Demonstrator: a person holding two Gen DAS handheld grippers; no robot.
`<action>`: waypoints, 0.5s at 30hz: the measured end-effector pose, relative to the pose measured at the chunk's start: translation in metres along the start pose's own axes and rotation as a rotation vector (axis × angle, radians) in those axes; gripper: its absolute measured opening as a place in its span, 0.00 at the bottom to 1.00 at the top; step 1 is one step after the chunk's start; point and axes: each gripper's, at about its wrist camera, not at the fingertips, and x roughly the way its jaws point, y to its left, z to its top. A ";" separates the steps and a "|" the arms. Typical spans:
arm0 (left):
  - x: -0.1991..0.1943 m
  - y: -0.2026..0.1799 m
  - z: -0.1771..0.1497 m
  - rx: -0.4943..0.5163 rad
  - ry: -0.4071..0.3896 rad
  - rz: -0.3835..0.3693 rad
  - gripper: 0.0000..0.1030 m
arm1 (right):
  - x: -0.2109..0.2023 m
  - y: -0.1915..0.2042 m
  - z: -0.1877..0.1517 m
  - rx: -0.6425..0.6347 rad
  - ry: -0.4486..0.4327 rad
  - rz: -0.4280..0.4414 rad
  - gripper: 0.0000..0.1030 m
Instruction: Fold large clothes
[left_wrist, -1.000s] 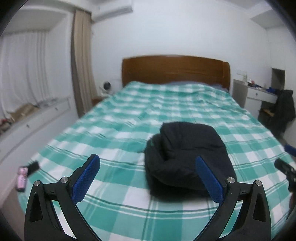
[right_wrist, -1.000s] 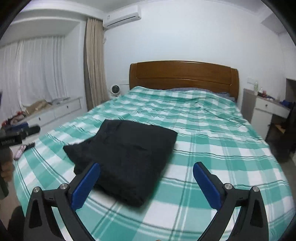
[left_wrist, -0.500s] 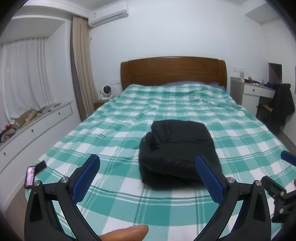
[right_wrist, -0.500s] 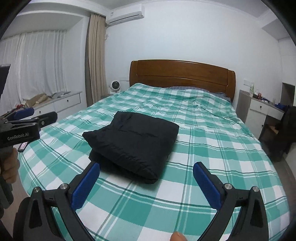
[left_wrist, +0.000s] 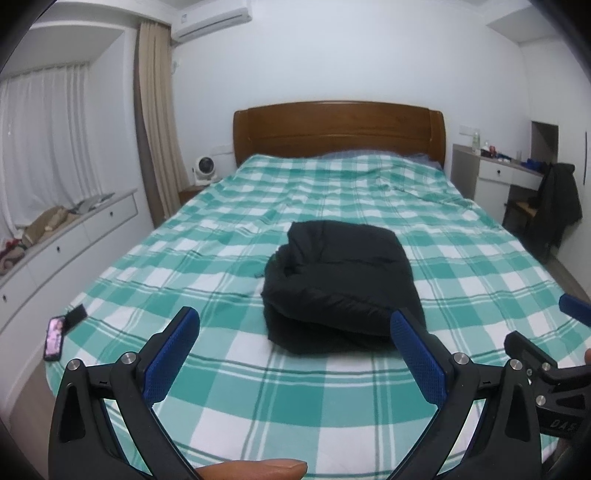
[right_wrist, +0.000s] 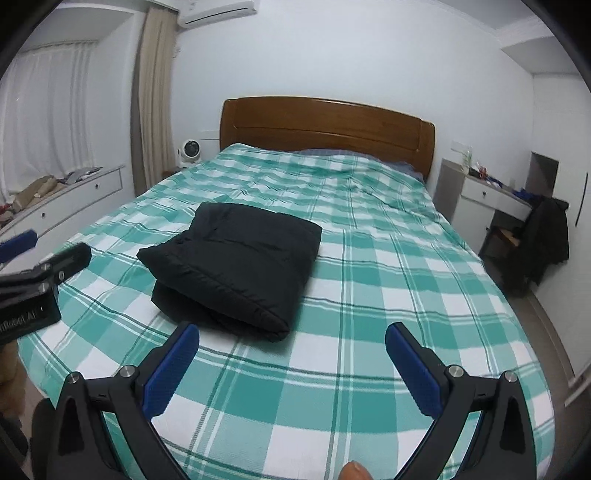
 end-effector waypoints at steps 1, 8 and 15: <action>0.000 -0.002 -0.001 0.007 0.010 -0.007 1.00 | -0.001 0.000 0.000 0.004 0.000 -0.001 1.00; -0.001 -0.018 -0.008 0.064 0.034 0.002 1.00 | -0.001 0.006 -0.005 -0.007 0.025 -0.008 1.00; -0.001 -0.022 -0.009 0.086 0.042 0.042 1.00 | 0.001 0.006 -0.007 -0.006 0.037 -0.009 1.00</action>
